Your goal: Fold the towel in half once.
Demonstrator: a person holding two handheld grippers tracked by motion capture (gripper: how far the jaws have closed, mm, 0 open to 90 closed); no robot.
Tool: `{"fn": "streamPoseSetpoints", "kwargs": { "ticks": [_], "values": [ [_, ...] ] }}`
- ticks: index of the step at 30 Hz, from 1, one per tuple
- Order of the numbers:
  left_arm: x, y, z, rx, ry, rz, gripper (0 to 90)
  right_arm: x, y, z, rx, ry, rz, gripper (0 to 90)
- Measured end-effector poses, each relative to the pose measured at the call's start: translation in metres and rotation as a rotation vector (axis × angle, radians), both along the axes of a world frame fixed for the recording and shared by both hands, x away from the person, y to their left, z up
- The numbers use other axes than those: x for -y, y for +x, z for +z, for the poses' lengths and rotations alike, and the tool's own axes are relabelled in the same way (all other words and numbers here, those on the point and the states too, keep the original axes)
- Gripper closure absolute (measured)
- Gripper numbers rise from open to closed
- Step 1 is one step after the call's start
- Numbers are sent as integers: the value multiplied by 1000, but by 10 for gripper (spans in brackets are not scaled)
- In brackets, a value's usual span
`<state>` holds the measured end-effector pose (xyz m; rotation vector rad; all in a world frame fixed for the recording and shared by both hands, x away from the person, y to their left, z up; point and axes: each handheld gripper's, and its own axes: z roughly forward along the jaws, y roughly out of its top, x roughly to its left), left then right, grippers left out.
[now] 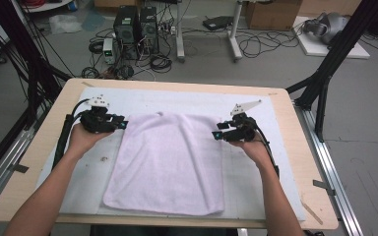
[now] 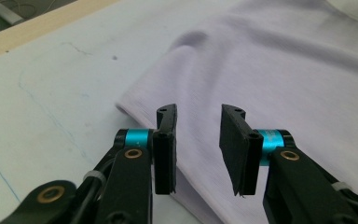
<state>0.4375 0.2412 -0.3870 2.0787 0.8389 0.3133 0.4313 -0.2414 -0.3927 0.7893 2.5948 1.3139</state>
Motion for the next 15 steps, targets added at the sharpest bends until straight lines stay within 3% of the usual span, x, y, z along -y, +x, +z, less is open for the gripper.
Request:
{"fn": "streamPoseSetpoints", "kwargs": {
  "ticks": [2, 5, 8, 12, 13, 15],
  "values": [
    [-2, 12, -4, -18, -30, 18, 650, 0, 12, 2, 24, -1, -26, 507],
    [-3, 25, -15, -43, -31, 39, 622, 1, 28, -5, 5, -31, -53, 503],
    [-3, 35, -29, -87, -30, 58, 565, 1, 35, -16, -25, -41, -74, 489],
    [0, 41, -39, -97, -63, 113, 464, -1, 39, -25, -52, -50, -82, 486],
    [2, 41, -40, -90, -66, 120, 483, -2, 40, -26, -51, -52, -82, 485],
    [5, 40, -40, -79, -64, 91, 689, -4, 40, -26, -39, -52, -82, 484]
  ]
}}
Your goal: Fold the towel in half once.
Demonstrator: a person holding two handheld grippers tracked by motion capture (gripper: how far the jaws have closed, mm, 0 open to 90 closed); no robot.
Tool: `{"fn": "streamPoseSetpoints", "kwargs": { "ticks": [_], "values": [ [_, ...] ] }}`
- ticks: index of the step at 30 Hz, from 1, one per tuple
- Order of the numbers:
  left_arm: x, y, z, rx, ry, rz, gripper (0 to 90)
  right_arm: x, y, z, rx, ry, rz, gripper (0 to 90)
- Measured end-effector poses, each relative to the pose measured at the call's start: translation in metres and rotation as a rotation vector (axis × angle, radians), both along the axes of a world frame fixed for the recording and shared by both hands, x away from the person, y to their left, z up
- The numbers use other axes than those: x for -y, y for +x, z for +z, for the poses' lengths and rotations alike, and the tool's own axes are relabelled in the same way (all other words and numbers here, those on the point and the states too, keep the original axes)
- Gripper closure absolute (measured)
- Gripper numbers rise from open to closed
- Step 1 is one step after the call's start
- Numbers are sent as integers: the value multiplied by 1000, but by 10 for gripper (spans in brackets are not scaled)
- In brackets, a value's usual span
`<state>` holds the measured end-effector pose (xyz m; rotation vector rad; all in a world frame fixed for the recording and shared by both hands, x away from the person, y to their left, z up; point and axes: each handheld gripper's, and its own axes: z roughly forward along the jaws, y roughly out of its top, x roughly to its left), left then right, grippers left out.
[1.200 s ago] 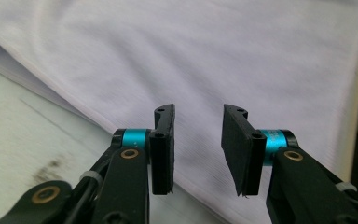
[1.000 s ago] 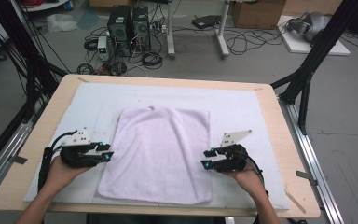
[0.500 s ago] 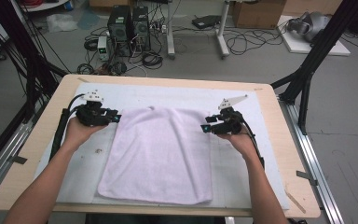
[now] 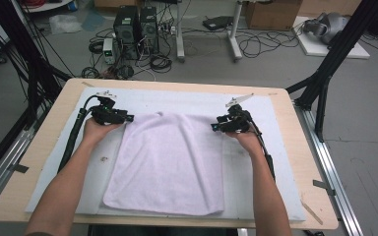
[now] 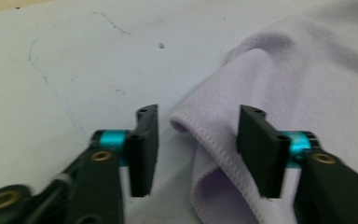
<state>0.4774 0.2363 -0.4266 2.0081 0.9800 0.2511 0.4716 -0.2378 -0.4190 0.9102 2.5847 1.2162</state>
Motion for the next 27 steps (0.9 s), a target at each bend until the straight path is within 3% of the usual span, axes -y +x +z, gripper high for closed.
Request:
{"fn": "streamPoseSetpoints", "kwargs": {
  "ticks": [2, 6, 7, 9, 12, 14, 15, 18, 21, 24, 27],
  "values": [
    [4, -4, 3, 16, 19, -30, 849, 0, 0, 1, -8, 6, -4, 484],
    [13, -24, 16, 108, 43, -100, 857, 1, -3, 2, -13, 6, -3, 478],
    [17, -30, 17, 113, 52, -131, 855, 1, -4, 3, -16, 2, -2, 477],
    [26, -41, 16, 86, 67, -213, 852, -1, -6, 4, -9, -7, 8, 475],
    [39, -50, 9, -3, 90, -337, 792, -4, -8, 6, -8, -13, 13, 471],
    [44, -53, 10, -4, 86, -355, 713, -5, -10, 7, -2, -23, 18, 468],
    [44, -54, 12, 6, 63, -359, 694, -5, -11, 7, 4, -28, 17, 467],
    [40, -52, 22, 56, 28, -329, 690, -4, -13, 7, 8, -36, 18, 463],
    [36, -45, 31, 114, 30, -214, 707, -1, -13, 7, 7, -35, 5, 458],
    [35, -32, 31, 102, 66, -135, 619, -2, -12, 7, 6, -35, 6, 457],
    [35, -20, 25, 56, 75, -85, 532, -5, -12, 5, 1, -40, 11, 454]
  ]
}}
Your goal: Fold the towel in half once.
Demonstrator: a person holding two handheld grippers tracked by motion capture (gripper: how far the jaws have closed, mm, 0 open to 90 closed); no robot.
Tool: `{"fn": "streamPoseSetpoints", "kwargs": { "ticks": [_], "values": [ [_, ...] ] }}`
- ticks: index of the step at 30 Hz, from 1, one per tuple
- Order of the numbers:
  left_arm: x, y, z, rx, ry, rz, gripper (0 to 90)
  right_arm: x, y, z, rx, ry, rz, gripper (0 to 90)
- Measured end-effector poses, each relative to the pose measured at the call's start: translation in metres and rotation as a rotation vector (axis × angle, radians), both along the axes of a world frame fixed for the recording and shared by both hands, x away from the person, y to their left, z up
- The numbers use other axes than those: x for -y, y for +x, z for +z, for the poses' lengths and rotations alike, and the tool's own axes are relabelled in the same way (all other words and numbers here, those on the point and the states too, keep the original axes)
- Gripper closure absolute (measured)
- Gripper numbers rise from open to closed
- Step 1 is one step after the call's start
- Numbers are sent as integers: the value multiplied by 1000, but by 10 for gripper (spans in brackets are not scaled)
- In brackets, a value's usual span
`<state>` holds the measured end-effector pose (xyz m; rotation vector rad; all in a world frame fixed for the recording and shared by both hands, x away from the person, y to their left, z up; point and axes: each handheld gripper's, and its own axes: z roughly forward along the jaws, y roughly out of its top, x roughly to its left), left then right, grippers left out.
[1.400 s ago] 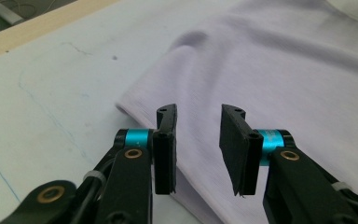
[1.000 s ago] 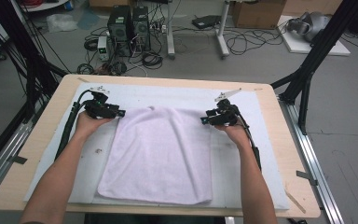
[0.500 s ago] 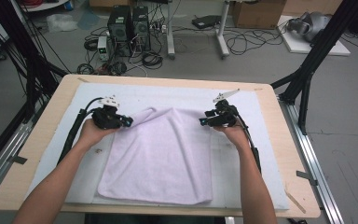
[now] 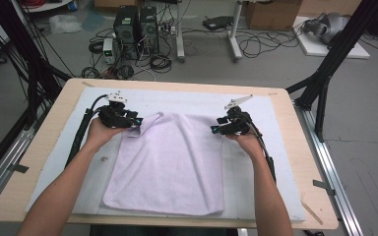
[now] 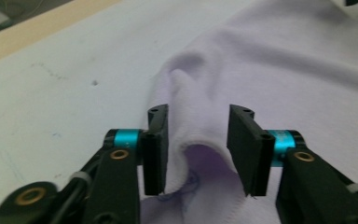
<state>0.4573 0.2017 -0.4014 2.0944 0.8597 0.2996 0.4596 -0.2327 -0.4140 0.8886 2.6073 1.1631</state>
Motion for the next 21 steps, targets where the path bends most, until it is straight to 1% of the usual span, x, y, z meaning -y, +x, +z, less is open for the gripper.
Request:
{"fn": "streamPoseSetpoints", "kwargs": {
  "ticks": [1, 3, 4, 5, 6, 7, 8, 9, 10, 11, 12, 13, 14, 15, 16, 17, 18, 19, 20, 21],
  "values": [
    [1, 2, -3, -17, -14, 2, 510, -1, 0, -1, 1, -5, 5, 453],
    [3, 4, -8, -49, -23, -14, 495, -3, 1, -2, 1, -7, 11, 451],
    [6, 3, -11, -63, -18, -50, 538, -3, 0, -2, -1, -9, 10, 451],
    [9, 1, -12, -65, 12, -96, 674, -3, 1, -3, 0, -10, 12, 451],
    [14, -2, -14, -64, 43, -127, 746, -4, 1, -3, -1, -12, 9, 450],
    [18, -5, -15, -70, 58, -148, 811, -4, 0, -3, -4, -12, 10, 449],
    [21, -7, -16, -75, 67, -161, 828, -4, 0, -3, -2, -15, 10, 447],
    [23, -8, -17, -71, 78, -165, 829, -5, 0, -3, -1, -13, 11, 445],
    [24, -8, -18, -74, 76, -161, 830, -5, 0, -3, -4, -15, 8, 444],
    [24, -8, -18, -75, 87, -161, 840, -6, -1, -2, -3, -17, 11, 444],
    [23, -8, -17, -62, 101, -150, 847, -6, -1, -2, 2, -18, 11, 444],
    [21, -8, -15, -37, 117, -120, 854, -7, -1, -2, 2, -20, 11, 444],
    [17, -8, -10, -1, 130, -72, 857, -7, -2, -2, -2, -22, 8, 444],
    [11, -6, -5, 45, 147, -9, 860, -7, -2, -2, 0, -23, 8, 444],
    [3, -5, 1, 102, 166, 85, 859, -7, -3, -2, -1, -24, 7, 444],
    [-6, -3, 7, 146, 180, 193, 853, -7, -3, -1, 0, -27, 5, 444],
    [-15, -1, 10, 155, 180, 275, 804, -6, -2, -2, 1, -24, 3, 444],
    [-23, 0, 12, 153, 188, 305, 743, -6, -2, -2, 6, -24, 2, 445],
    [-29, 1, 12, 142, 187, 302, 740, -6, -2, -2, 5, -25, 1, 445],
    [-33, 1, 11, 121, 171, 293, 723, -6, -2, -2, 4, -27, -2, 446]
  ]
}}
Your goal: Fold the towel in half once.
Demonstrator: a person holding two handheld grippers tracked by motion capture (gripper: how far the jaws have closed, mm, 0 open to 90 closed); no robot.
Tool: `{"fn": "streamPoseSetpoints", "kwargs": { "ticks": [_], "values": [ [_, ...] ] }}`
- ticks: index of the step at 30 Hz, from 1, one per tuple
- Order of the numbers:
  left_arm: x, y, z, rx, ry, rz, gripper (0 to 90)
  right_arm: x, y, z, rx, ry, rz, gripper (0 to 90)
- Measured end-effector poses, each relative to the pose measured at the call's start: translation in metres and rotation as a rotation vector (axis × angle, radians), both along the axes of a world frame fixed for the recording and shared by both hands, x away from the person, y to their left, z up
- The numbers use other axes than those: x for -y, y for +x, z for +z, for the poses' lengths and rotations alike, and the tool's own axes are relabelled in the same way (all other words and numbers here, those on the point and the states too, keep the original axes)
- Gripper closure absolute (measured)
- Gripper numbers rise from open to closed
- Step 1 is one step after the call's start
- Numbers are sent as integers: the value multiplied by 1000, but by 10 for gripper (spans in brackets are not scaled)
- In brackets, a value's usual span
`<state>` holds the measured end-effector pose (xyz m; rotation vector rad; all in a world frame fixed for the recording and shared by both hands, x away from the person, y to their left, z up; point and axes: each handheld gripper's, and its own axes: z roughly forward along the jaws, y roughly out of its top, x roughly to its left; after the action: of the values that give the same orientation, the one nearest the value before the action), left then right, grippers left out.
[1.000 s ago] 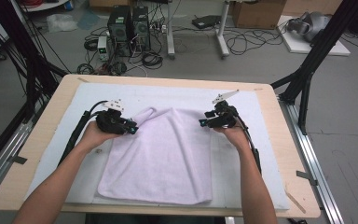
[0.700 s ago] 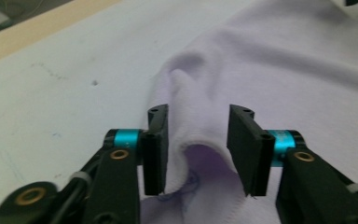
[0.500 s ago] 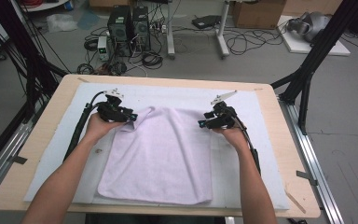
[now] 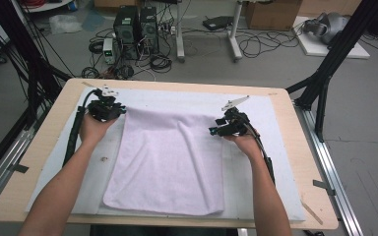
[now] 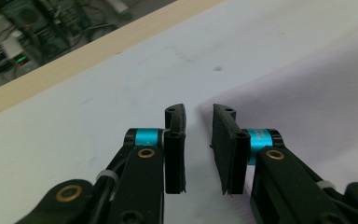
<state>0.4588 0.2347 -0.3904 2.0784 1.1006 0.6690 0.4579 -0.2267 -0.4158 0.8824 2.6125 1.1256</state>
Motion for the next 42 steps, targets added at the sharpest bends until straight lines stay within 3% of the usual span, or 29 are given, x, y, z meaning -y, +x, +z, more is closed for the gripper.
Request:
{"fn": "streamPoseSetpoints", "kwargs": {
  "ticks": [2, 5, 11, 16, 18, 21, 22, 24, 25, 27, 30, 32, 37, 40, 42],
  "values": [
    [-3, 0, -2, -36, -19, -24, 696, 0, 1, -2, 0, -1, -4, 449],
    [2, -2, -6, -30, -61, -84, 655, 0, 4, -4, -4, -5, -22, 464],
    [21, 2, -24, -109, -45, -177, 659, 2, 6, -4, 2, 3, -43, 532],
    [24, 5, -41, -182, -3, -175, 651, 4, 8, -8, -18, 10, -43, 575],
    [21, 5, -42, -176, -34, -158, 659, 4, 10, -12, -29, -4, -52, 589],
    [18, 3, -41, -165, -23, -148, 661, 8, 14, -18, -21, -56, -97, 640],
    [17, 2, -41, -164, -25, -149, 660, 11, 14, -18, -14, -40, -114, 647],
    [14, 1, -41, -158, -30, -136, 654, 15, 15, -18, -1, -65, -172, 640],
    [11, 0, -41, -161, -36, -133, 649, 17, 15, -18, 1, -70, -175, 637],
    [7, -2, -40, -182, -50, -137, 638, 19, 13, -16, 1, -39, -172, 629],
    [4, -7, -37, -143, -90, -147, 630, 20, 7, -10, 19, -3, -146, 618],
    [4, -10, -35, -141, -105, -163, 630, 19, 4, -8, 22, 7, -135, 621],
    [12, -17, -38, -145, -108, -219, 635, 14, 4, -18, 9, -40, -136, 679],
    [17, -18, -45, -166, -86, -230, 635, 10, 7, -22, 0, -29, -140, 852],
    [17, -18, -47, -163, -92, -228, 636, 6, 7, -21, 30, -70, -123, 865]
  ]
}}
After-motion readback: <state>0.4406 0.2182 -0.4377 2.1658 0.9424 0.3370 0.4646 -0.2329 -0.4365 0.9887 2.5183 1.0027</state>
